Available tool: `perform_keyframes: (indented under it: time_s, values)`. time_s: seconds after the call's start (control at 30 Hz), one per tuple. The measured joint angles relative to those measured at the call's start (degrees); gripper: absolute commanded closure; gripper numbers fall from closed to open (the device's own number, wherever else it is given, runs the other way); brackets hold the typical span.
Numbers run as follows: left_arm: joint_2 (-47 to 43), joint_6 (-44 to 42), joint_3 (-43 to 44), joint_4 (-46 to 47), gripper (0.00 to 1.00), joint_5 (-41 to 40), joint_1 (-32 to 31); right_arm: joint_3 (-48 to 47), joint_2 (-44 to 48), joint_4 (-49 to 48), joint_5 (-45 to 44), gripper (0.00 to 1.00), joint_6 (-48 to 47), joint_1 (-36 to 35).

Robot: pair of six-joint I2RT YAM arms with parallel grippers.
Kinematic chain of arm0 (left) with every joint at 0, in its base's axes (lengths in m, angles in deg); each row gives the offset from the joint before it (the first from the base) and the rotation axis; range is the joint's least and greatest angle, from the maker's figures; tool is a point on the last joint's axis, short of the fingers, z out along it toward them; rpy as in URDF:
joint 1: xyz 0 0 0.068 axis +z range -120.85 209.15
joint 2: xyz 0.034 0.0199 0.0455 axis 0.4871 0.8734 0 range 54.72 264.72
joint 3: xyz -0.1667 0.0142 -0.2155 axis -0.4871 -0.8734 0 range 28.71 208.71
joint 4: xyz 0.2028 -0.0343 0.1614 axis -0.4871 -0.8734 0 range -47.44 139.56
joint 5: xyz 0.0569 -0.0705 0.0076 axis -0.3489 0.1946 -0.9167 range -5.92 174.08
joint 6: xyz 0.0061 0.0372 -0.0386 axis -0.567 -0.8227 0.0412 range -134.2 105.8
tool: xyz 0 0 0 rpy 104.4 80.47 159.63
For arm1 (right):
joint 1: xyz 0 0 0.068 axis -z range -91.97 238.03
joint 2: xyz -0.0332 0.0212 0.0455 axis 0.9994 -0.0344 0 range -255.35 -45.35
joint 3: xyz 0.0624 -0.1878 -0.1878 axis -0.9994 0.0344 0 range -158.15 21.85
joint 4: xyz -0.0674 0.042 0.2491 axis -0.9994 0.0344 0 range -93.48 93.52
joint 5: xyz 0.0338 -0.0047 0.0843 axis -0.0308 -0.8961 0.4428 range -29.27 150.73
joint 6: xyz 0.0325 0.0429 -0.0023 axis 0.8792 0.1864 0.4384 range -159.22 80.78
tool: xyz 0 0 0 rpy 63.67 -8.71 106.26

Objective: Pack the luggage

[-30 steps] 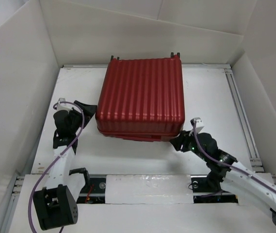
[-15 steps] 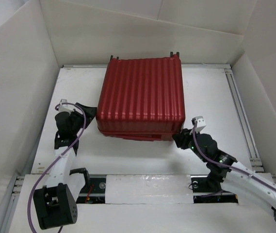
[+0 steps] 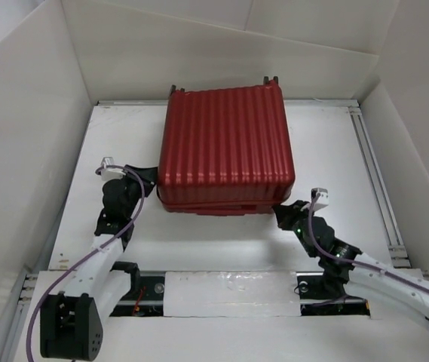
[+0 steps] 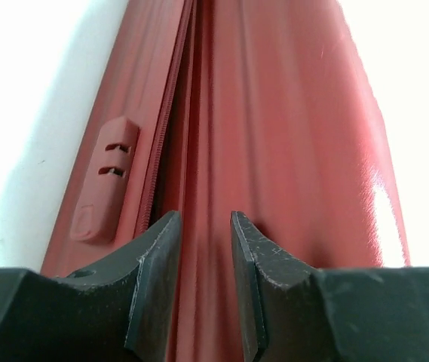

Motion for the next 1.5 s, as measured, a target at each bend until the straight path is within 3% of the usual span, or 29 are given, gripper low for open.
perform_keyframes:
  time_s: [0.13,0.2,0.4,0.5,0.6,0.73,0.83,1.03,1.2,1.3,1.4,1.5]
  values:
    - [0.13,3.89,-0.11,2.69,0.72,-11.43,-6.67,-1.11,-9.51,-5.97,-11.54,1.00,4.87,-6.69]
    - [0.39,5.75,-0.11,4.24,0.74,-15.37,-9.88,-5.99,-17.92,-6.40,-13.05,1.00,5.97,-11.26]
    - [-1.60,11.02,-0.15,8.31,0.74,-25.31,-16.37,-32.22,-45.53,19.50,-35.39,1.00,-2.58,-22.40]
    - [-4.33,11.67,-0.15,7.91,0.74,-26.64,-17.05,-38.21,-52.61,26.49,-40.13,1.00,-3.48,-25.31]
    - [-7.98,11.61,-0.17,5.86,0.74,-26.49,-17.55,-39.85,-54.05,28.76,-40.57,1.00,-3.63,-26.45]
    - [-11.28,7.48,-0.20,-1.07,0.74,-18.91,-20.31,-43.76,-56.06,11.34,-19.63,1.00,1.88,-35.82]
    - [-12.11,4.61,-0.48,-7.67,0.73,-11.76,-20.31,-43.63,-53.72,5.14,-13.44,1.00,4.22,-41.94]
    - [-8.26,-1.05,2.43,-14.01,0.64,-7.34,-12.63,-37.31,-41.62,5.46,-12.90,0.98,8.15,-41.55]
    - [-8.92,-5.25,4.15,-17.94,0.59,-5.55,-7.91,-30.38,-25.29,19.61,-17.27,0.66,17.31,-41.05]
    - [-12.87,-7.17,3.02,-19.19,0.52,-4.31,-7.63,-24.15,-12.57,28.85,-18.40,0.62,21.51,-35.80]
    - [-15.67,-8.57,0.35,-20.31,0.52,-2.67,-7.63,-19.52,-2.84,35.71,-19.21,0.65,23.28,-27.93]
    - [-16.35,-8.61,-3.15,-20.17,0.51,0.11,-7.63,-18.03,-0.55,36.61,-17.90,0.62,21.00,-19.82]
